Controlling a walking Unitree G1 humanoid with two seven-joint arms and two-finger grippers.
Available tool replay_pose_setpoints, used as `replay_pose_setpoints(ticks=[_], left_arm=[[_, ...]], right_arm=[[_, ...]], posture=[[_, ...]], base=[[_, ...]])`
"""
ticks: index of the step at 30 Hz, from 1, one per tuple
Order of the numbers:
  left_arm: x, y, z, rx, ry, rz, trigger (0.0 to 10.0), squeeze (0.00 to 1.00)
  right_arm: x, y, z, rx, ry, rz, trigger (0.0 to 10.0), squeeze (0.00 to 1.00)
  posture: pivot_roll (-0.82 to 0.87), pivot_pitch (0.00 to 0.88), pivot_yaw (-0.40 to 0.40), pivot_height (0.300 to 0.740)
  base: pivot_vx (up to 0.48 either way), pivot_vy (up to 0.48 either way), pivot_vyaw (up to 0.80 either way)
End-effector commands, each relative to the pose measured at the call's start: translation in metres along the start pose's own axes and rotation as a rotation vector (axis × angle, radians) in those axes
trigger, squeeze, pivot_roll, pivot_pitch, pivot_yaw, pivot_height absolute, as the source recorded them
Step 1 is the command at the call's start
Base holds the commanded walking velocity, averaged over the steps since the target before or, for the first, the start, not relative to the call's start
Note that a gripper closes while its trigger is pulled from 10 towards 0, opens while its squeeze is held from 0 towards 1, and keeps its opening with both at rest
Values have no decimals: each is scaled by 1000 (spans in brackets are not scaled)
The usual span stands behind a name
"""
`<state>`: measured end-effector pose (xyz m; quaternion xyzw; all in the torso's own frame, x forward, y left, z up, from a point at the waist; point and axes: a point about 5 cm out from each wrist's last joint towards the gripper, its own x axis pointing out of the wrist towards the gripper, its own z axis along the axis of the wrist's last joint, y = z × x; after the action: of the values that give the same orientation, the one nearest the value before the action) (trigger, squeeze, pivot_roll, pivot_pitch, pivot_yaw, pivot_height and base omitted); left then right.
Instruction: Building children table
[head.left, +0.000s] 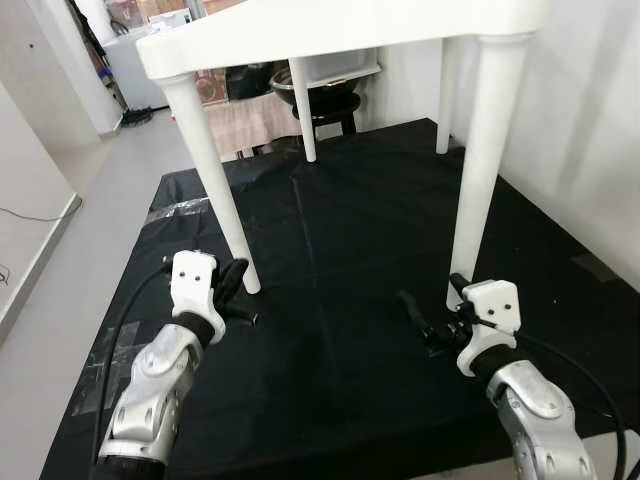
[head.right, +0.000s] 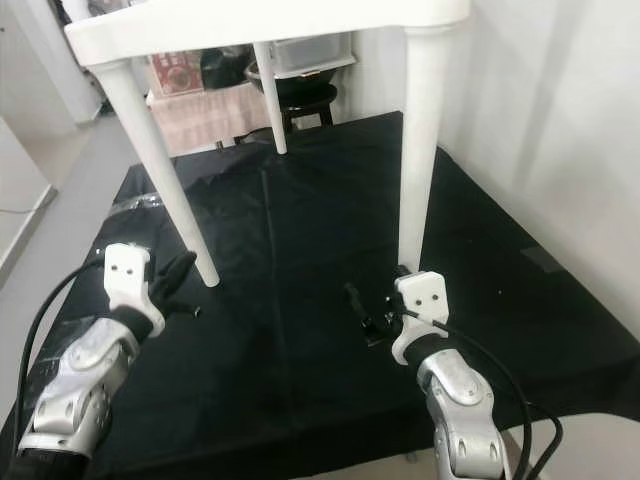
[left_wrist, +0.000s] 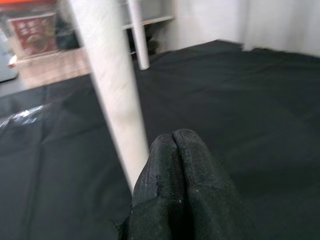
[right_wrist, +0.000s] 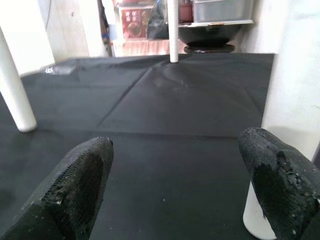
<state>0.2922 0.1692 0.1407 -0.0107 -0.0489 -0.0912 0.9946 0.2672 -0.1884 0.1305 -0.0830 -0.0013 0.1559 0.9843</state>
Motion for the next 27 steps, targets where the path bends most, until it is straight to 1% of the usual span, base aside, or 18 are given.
replay_pose_setpoints(ticks=[1, 2, 3, 4, 6, 7, 8, 9, 10, 11, 13, 14, 15, 16, 17, 19, 21, 27], left_arm=[[-3, 4, -3, 16, 20, 26, 10000, 0], [-8, 3, -8, 18, 38, 41, 10000, 0], [-8, 3, -8, 18, 38, 41, 10000, 0], [-22, 1, -19, 14, 81, 68, 10000, 0], [-22, 1, -19, 14, 81, 68, 10000, 0], [-27, -1, -22, 13, 97, 77, 10000, 0], [-27, -1, -22, 13, 97, 77, 10000, 0], [-34, -4, -26, 19, 119, 80, 10000, 0], [-34, -4, -26, 19, 119, 80, 10000, 0], [-39, -8, -30, 25, 140, 81, 10000, 0], [-39, -8, -30, 25, 140, 81, 10000, 0], [-42, -12, -32, 40, 147, 80, 10000, 0], [-42, -12, -32, 40, 147, 80, 10000, 0], [-43, -14, -34, 56, 151, 86, 10000, 0], [-43, -14, -34, 56, 151, 86, 10000, 0], [-42, -15, -35, 76, 156, 91, 10000, 0], [-42, -15, -35, 76, 156, 91, 10000, 0], [-43, -15, -36, 89, 172, 95, 10000, 0]], right_arm=[[0, 7, -5, -13, 16, 28, 10000, 1000], [-1, 10, -7, -39, 26, 43, 10000, 788], [-1, 10, -7, -39, 26, 43, 10000, 788], [-4, 20, -6, -41, 14, 70, 10000, 0], [-4, 20, -6, -41, 14, 70, 10000, 0], [-5, 24, -6, -40, 5, 85, 10000, 0], [-5, 24, -6, -40, 5, 85, 10000, 0], [-5, 31, -5, -34, -3, 108, 10000, 0], [-5, 31, -5, -34, -3, 108, 10000, 0], [-4, 38, -6, -29, -9, 132, 10000, 0], [-4, 38, -6, -29, -9, 132, 10000, 0], [-2, 45, -6, -29, -18, 153, 10000, 0], [-2, 45, -6, -29, -18, 153, 10000, 0], [2, 50, -5, -29, -31, 171, 10000, 0], [2, 50, -5, -29, -31, 171, 10000, 0], [7, 53, -5, -37, -43, 182, 10000, 0], [7, 53, -5, -37, -43, 182, 10000, 0], [9, 55, -6, -43, -43, 181, 10000, 0]], posture=[[-126, 0, 91, 740], [-120, 0, 82, 740], [-120, 0, 82, 740], [-115, 0, 75, 740], [-115, 0, 75, 740], [-115, 0, 75, 740], [-115, 0, 75, 740], [-106, 0, 70, 740], [-106, 0, 70, 740], [-98, 0, 68, 740], [-98, 0, 68, 740], [-88, 0, 64, 740], [-88, 0, 64, 740], [-85, 0, 63, 740], [-85, 0, 63, 740], [-81, 0, 58, 740], [-81, 0, 58, 740], [-79, 0, 60, 740]], base=[[0, 0, 0], [0, 0, 0], [0, 0, 0], [0, 0, 0], [0, 0, 0], [0, 0, 0], [0, 0, 0], [0, 0, 0], [0, 0, 0], [0, 0, 0], [0, 0, 0], [0, 0, 0], [0, 0, 0], [0, 0, 0], [0, 0, 0], [0, 0, 0], [0, 0, 0], [-264, 0, 0]])
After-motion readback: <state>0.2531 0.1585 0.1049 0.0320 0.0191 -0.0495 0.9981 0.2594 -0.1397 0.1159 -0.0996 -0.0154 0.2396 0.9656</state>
